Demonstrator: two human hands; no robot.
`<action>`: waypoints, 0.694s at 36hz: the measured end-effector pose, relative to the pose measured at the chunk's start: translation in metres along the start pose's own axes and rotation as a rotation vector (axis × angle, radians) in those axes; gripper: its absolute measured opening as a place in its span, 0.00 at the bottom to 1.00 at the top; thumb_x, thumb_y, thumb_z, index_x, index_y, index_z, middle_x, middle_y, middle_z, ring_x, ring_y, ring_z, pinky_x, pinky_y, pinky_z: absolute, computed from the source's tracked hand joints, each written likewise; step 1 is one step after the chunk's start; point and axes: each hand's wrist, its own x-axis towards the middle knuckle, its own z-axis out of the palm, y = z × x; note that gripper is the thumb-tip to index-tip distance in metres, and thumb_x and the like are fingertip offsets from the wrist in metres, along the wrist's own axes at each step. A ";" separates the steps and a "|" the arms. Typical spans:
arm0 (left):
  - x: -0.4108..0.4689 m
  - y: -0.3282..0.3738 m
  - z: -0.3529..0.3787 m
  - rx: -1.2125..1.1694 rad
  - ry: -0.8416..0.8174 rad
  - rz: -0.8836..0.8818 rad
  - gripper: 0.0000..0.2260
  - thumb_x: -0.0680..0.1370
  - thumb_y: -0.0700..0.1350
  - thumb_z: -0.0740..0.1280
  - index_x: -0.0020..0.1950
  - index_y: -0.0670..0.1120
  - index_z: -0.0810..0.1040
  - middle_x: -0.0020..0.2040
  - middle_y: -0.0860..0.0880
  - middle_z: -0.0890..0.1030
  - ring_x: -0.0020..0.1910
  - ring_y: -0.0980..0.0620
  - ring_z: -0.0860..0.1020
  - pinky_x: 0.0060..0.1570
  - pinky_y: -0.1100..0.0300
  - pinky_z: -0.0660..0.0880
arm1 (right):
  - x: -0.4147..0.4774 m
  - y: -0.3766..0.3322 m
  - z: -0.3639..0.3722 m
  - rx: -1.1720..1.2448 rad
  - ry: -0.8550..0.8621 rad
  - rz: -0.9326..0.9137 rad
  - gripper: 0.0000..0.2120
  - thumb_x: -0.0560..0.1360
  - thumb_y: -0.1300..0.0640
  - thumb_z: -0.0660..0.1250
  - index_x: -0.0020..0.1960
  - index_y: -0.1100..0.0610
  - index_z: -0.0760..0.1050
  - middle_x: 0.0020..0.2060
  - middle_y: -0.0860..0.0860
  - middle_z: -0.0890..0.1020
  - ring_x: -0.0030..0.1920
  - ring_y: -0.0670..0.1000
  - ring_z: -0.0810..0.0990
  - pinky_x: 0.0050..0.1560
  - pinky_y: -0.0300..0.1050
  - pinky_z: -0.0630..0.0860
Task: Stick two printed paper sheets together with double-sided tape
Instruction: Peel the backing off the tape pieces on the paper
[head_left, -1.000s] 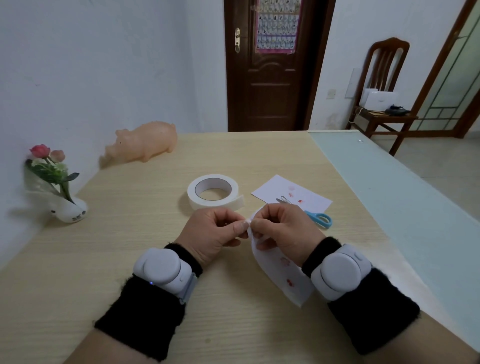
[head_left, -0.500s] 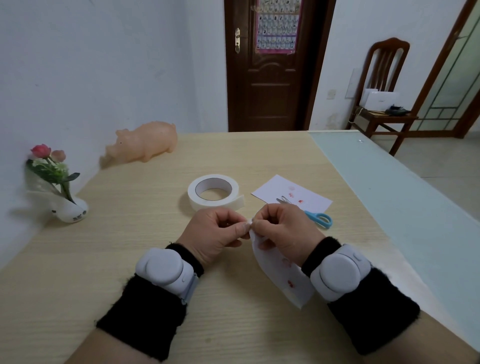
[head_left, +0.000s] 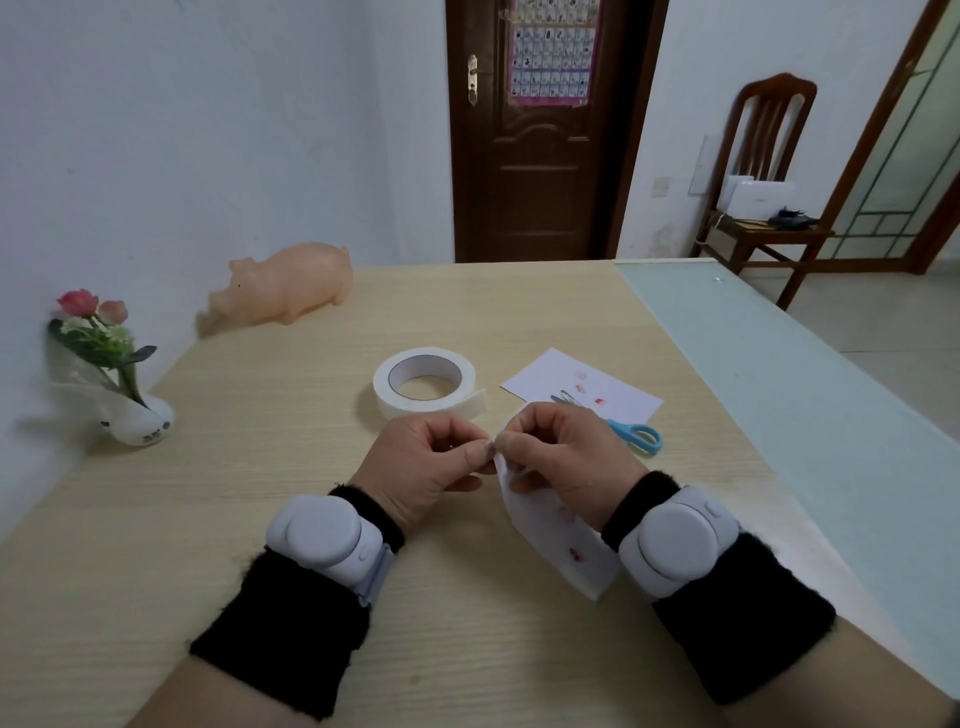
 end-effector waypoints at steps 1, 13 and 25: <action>0.000 0.000 0.000 0.004 -0.004 0.003 0.03 0.72 0.36 0.70 0.38 0.41 0.80 0.33 0.47 0.82 0.35 0.54 0.82 0.35 0.63 0.79 | 0.000 0.000 0.000 -0.017 0.004 -0.012 0.05 0.73 0.62 0.68 0.38 0.59 0.77 0.31 0.54 0.79 0.34 0.52 0.78 0.46 0.53 0.79; -0.001 0.000 0.001 -0.003 -0.006 0.001 0.04 0.72 0.36 0.70 0.38 0.41 0.80 0.33 0.47 0.83 0.35 0.54 0.82 0.35 0.63 0.79 | 0.002 0.005 -0.002 -0.069 -0.049 -0.039 0.06 0.69 0.57 0.67 0.33 0.50 0.77 0.31 0.53 0.80 0.35 0.52 0.78 0.46 0.55 0.77; 0.000 0.001 0.001 -0.045 0.012 -0.008 0.03 0.73 0.36 0.70 0.39 0.40 0.79 0.33 0.46 0.83 0.35 0.52 0.82 0.36 0.61 0.80 | 0.002 0.005 -0.002 -0.126 0.011 -0.110 0.07 0.71 0.58 0.70 0.34 0.52 0.78 0.29 0.47 0.79 0.34 0.48 0.77 0.41 0.50 0.76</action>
